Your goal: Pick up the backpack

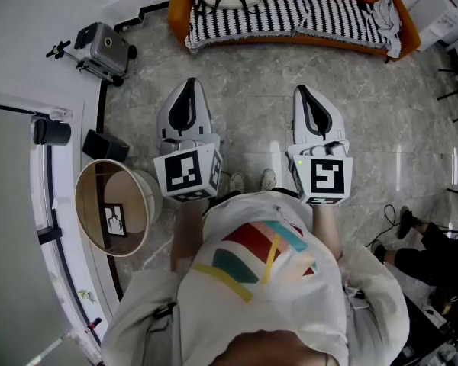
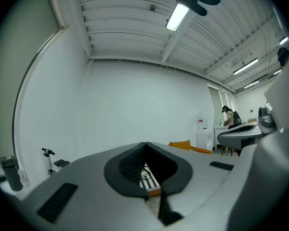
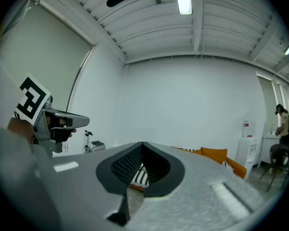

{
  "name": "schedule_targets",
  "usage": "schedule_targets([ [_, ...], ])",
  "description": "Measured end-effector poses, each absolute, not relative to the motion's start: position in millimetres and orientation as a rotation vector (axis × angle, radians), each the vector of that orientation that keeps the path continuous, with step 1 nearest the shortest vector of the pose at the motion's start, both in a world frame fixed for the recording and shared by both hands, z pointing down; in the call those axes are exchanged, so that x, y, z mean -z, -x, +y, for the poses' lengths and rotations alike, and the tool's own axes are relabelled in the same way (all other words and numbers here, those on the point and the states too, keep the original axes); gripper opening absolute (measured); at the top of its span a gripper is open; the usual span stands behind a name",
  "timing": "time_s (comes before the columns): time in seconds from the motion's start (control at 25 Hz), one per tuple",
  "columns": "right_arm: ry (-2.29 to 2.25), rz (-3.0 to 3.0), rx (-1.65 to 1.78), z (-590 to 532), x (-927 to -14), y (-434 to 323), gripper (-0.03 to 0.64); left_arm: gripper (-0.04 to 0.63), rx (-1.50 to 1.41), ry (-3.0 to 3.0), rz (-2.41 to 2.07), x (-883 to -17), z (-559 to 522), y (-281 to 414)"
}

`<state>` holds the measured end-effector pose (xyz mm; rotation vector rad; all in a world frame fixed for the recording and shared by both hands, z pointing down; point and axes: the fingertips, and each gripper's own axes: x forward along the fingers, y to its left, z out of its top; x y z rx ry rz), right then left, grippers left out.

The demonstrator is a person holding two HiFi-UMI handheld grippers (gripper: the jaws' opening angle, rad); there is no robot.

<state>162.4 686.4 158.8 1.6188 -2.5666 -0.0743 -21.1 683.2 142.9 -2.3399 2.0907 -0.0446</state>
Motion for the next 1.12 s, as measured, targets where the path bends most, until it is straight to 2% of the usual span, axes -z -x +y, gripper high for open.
schedule_targets([
  [1.12, -1.565, -2.596, 0.050, 651.2, -182.2, -221.7, 0.005, 0.015, 0.014, 2.356, 2.104, -162.5, 638.7, -33.1],
])
